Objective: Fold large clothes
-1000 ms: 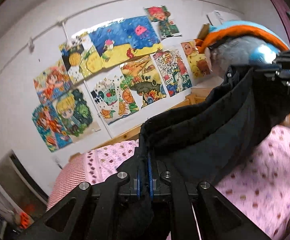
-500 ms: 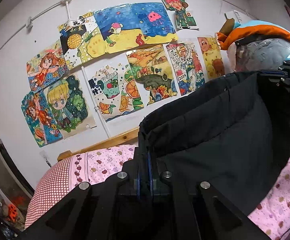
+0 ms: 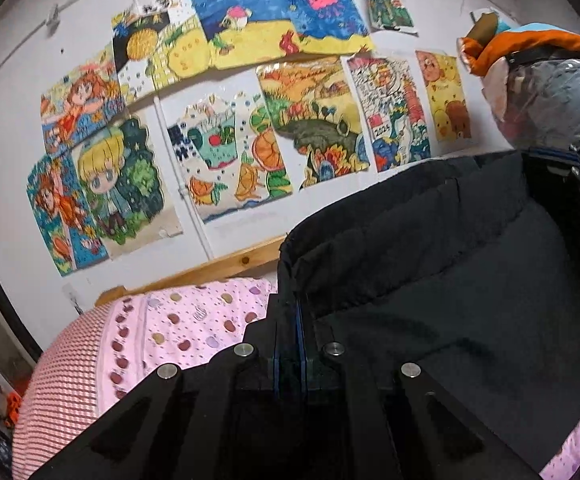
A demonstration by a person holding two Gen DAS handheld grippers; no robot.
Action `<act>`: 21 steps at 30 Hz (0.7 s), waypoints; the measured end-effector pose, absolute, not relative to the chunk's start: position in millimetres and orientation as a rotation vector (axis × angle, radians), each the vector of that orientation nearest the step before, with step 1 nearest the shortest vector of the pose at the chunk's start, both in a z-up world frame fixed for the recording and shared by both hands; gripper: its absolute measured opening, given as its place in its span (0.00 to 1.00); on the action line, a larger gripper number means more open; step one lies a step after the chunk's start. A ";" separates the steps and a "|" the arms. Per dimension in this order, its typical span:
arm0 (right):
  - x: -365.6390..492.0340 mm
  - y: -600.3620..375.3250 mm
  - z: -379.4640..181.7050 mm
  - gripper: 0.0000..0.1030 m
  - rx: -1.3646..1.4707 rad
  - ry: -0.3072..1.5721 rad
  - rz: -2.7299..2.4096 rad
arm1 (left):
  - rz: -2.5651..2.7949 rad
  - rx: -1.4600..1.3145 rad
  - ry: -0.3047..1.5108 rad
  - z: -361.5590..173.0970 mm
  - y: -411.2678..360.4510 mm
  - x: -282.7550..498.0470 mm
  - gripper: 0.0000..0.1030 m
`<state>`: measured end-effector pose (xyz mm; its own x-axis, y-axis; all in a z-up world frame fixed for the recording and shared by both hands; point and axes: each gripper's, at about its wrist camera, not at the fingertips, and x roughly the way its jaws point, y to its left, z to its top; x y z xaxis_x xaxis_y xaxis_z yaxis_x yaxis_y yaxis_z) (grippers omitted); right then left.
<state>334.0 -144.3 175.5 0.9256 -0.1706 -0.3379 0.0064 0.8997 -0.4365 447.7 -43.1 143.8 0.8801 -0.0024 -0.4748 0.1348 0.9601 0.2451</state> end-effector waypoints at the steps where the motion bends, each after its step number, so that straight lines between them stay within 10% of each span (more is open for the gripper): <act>1: 339.1 -145.8 170.3 0.04 -0.451 0.381 -0.103 | -0.074 0.276 0.498 141.2 -43.3 451.6 0.06; 17: 416.3 -154.3 90.2 0.04 -0.412 0.497 -0.086 | -0.046 0.206 0.597 92.9 -36.5 498.1 0.11; 21: 415.3 -146.5 82.3 0.04 -0.444 0.515 -0.067 | -0.064 0.159 0.566 97.9 -28.4 488.2 0.35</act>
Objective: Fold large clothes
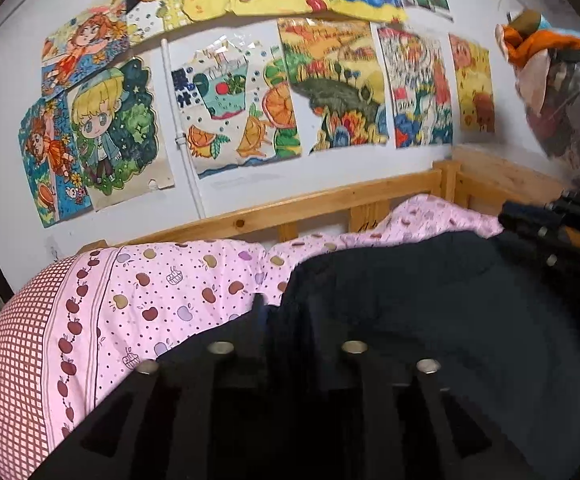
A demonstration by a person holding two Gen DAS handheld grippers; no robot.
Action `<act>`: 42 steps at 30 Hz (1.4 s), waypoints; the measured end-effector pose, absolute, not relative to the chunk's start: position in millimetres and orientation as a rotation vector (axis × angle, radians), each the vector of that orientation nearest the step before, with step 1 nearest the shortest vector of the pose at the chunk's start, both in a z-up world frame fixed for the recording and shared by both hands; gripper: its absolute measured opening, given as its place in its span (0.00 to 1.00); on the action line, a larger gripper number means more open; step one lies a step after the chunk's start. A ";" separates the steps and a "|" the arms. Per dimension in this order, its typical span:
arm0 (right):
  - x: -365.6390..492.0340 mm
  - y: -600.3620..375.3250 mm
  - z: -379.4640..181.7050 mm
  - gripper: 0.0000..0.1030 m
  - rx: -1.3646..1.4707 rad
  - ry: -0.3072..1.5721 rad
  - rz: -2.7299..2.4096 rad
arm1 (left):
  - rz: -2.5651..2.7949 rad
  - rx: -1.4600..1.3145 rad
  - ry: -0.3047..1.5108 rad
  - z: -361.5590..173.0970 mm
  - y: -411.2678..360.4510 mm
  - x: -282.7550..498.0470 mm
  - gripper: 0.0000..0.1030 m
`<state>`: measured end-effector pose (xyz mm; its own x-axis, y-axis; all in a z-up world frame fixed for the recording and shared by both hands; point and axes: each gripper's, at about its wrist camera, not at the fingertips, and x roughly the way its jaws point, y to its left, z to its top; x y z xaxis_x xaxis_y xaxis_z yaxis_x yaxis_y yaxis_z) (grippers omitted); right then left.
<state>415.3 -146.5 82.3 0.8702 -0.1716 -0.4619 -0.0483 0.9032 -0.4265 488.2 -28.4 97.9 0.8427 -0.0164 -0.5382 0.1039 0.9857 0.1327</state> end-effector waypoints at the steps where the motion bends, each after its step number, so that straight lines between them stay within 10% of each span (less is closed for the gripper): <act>1: 412.6 -146.4 83.7 0.07 -0.444 0.512 -0.065 | -0.066 0.142 0.550 100.6 -25.3 484.6 0.64; 3: 404.3 -148.3 90.3 0.17 -0.429 0.505 -0.075 | -0.048 0.087 0.489 109.5 -15.4 471.3 0.90; 6: 376.3 -160.3 100.4 0.73 -0.343 0.468 -0.084 | -0.089 0.026 0.477 118.2 -5.1 458.9 0.90; 7: 367.2 -164.8 102.8 0.77 -0.321 0.457 -0.073 | -0.099 0.023 0.501 119.0 -4.3 455.7 0.90; 42: 382.7 -209.7 23.5 0.90 0.046 0.713 -0.043 | -0.071 -0.002 0.740 34.0 -3.8 474.1 1.00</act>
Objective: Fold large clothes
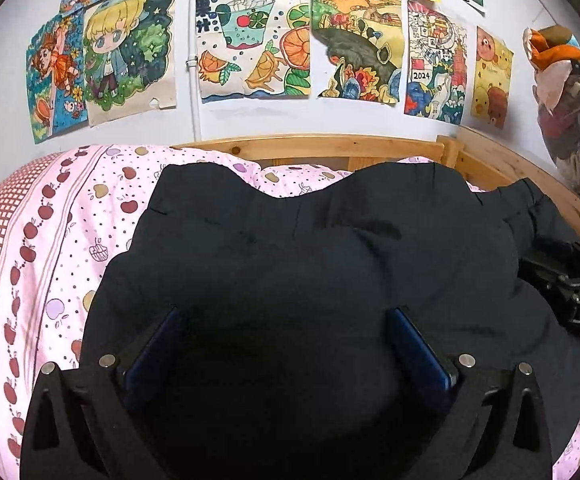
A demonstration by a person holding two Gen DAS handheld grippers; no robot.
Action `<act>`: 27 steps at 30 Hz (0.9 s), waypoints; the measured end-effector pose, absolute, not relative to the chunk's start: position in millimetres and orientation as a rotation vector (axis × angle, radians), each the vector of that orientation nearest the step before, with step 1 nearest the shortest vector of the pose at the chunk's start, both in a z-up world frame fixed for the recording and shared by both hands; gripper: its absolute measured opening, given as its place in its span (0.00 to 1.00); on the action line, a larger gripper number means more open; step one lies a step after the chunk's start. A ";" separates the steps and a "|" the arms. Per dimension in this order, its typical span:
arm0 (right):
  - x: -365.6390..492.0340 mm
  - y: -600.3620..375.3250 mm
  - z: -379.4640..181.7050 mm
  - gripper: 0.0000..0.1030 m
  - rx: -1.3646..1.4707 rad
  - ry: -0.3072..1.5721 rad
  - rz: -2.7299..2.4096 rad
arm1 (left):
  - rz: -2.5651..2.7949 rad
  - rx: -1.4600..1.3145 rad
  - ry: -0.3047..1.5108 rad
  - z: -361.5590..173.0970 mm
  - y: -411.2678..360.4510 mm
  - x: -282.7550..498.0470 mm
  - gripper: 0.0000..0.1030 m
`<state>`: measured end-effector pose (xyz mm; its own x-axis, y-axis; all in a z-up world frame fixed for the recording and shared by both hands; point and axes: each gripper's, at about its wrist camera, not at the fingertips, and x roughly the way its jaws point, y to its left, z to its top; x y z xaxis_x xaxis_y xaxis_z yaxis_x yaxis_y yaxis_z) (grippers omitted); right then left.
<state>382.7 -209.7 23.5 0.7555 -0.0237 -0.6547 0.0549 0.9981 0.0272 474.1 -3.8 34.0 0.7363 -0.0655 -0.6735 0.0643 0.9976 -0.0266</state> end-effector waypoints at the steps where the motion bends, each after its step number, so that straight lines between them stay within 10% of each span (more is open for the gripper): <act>1: 383.6 -210.2 24.6 0.90 0.042 0.705 -0.067 | -0.076 -0.015 0.738 34.3 -1.6 475.0 1.00; 27: 397.4 -213.3 -9.7 0.97 0.040 0.723 -0.118 | -0.176 -0.133 0.723 -0.4 13.4 476.6 1.00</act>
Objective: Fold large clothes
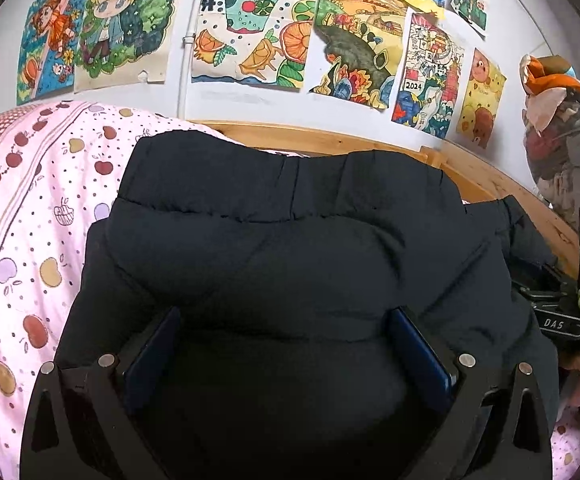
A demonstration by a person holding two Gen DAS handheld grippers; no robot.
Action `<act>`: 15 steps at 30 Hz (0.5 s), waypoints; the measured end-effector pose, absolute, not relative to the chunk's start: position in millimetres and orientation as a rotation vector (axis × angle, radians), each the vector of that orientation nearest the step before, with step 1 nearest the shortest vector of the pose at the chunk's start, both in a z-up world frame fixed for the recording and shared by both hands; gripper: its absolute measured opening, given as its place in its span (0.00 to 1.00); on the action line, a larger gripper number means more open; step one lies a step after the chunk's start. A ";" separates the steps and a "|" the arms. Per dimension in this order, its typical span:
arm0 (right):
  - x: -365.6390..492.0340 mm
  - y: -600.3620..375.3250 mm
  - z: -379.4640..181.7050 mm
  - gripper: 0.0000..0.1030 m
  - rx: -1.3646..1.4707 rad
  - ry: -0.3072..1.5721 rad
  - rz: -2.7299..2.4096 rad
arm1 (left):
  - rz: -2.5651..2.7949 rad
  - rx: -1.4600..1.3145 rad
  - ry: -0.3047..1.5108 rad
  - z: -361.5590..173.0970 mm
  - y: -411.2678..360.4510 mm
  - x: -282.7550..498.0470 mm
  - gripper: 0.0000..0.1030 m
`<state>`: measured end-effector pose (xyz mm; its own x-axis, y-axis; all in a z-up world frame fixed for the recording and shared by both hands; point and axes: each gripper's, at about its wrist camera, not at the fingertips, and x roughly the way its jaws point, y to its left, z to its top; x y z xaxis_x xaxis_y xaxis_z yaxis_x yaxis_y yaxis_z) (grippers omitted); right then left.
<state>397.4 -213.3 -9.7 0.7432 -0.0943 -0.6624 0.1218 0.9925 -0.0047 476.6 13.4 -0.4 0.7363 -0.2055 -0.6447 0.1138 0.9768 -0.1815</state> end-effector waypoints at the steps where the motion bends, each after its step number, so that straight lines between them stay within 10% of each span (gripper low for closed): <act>1: 396.2 -212.1 -11.2 0.97 0.034 0.722 -0.122 | -0.176 -0.131 0.720 -0.9 13.1 475.7 1.00; 15: 383.3 -207.2 -4.9 0.98 0.005 0.691 -0.162 | -0.180 -0.150 0.711 1.4 15.0 468.5 1.00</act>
